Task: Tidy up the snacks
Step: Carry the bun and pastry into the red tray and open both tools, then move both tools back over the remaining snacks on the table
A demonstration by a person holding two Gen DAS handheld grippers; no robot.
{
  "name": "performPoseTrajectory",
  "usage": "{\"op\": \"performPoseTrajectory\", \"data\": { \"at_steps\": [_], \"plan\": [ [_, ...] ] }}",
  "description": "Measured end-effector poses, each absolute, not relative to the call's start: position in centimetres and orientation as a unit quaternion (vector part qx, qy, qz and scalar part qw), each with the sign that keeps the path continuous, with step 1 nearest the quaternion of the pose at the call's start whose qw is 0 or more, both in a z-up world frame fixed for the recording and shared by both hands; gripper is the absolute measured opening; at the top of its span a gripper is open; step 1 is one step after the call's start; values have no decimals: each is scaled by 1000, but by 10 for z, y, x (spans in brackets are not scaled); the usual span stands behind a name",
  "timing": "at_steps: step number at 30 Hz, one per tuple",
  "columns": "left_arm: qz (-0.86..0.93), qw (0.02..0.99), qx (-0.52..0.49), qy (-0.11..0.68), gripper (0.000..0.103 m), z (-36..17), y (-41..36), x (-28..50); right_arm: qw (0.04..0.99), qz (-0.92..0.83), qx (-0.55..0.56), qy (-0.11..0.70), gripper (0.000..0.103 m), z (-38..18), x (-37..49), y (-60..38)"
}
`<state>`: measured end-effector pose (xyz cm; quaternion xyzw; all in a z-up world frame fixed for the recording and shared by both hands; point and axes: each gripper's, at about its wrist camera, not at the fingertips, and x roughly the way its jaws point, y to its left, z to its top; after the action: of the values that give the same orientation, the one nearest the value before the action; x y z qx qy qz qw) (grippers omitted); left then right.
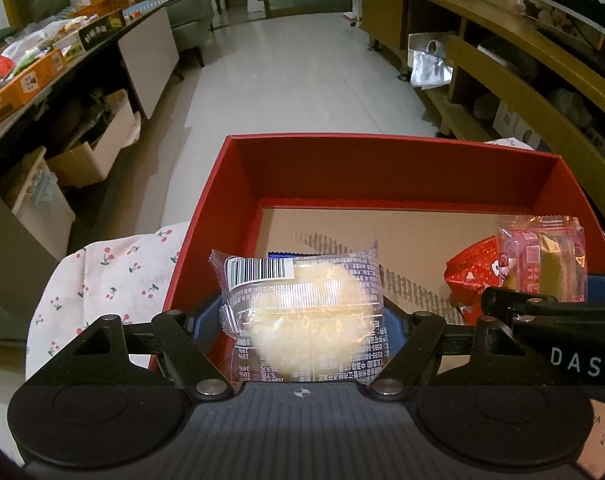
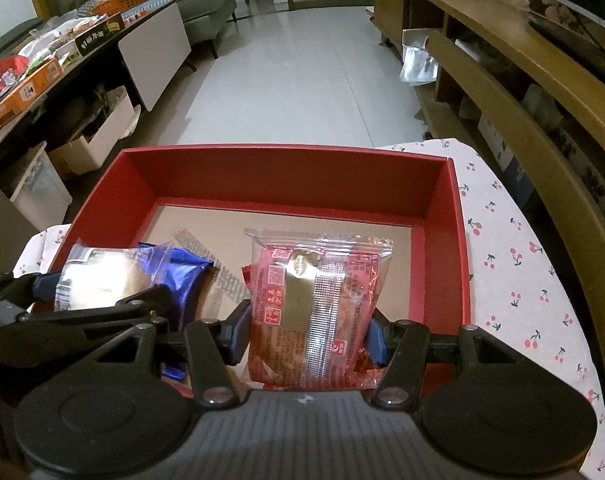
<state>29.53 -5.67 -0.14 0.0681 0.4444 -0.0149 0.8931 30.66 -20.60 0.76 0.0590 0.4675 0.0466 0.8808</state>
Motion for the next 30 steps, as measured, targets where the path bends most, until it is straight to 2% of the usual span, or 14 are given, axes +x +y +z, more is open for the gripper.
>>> {"op": "performPoseTrajectory", "data": {
  "at_steps": [16, 30],
  "plan": [
    [-16, 888, 70, 455, 86, -4, -55, 294, 880, 37, 47, 470, 74, 2, 307, -206],
    [-16, 898, 52, 437, 87, 17, -47, 284, 896, 45, 35, 441, 81, 21, 299, -205]
  ]
}}
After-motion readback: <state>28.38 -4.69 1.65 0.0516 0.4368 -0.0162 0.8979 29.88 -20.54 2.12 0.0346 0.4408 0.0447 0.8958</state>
